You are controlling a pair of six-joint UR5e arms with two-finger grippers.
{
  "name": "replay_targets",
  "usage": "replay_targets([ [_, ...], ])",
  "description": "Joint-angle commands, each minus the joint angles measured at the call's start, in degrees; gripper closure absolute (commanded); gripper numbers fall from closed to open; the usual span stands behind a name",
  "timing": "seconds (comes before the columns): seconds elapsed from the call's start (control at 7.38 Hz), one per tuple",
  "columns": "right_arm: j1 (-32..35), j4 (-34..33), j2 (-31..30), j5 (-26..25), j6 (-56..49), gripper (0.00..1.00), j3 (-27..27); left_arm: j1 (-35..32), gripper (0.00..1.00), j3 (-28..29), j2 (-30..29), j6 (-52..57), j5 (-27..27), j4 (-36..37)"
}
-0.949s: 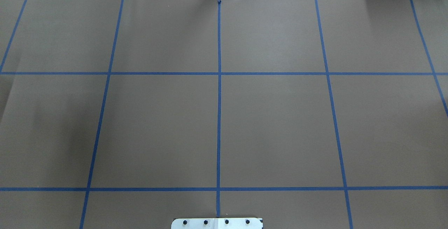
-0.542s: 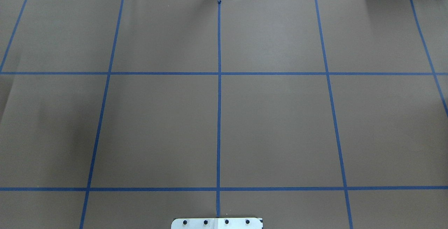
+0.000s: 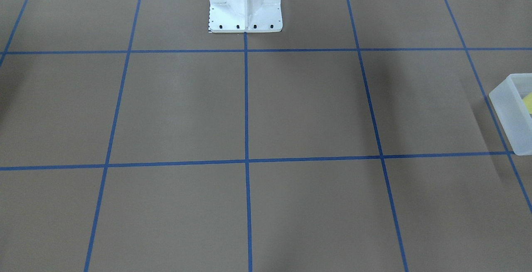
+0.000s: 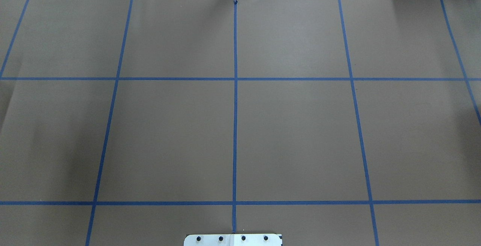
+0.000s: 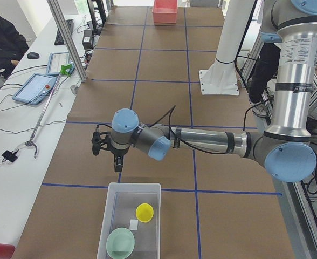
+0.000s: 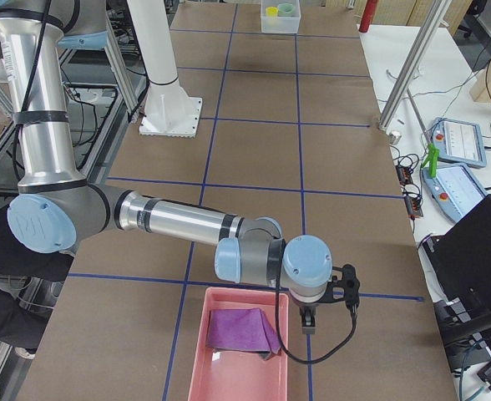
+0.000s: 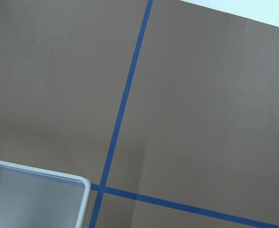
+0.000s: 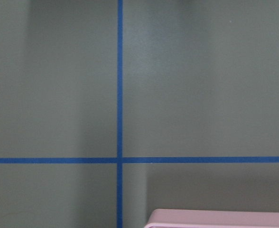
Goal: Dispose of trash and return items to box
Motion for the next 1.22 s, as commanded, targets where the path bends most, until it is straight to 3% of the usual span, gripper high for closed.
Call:
replay_targets([
  [0.0, -3.6, -0.3, -4.3, 0.5, 8.0, 0.00, 9.0, -0.3, 0.01, 0.9, 3.6, 3.4, 0.4, -5.1],
  [0.14, -4.6, -0.2, -6.3, 0.4, 10.0, 0.00, 11.5, -0.4, 0.01, 0.8, 5.1, 3.7, 0.8, -5.1],
  [0.54, -6.7, 0.3, -9.0, -0.4, 9.0, 0.00, 11.4, -1.1, 0.01, -2.4, 5.1, 4.6, 1.9, -0.3],
  [1.08, -8.5, 0.0, -11.6, -5.5, 6.7, 0.00, 11.4, -2.0, 0.01, -6.2, 5.2, 19.0, 3.6, 8.9],
])
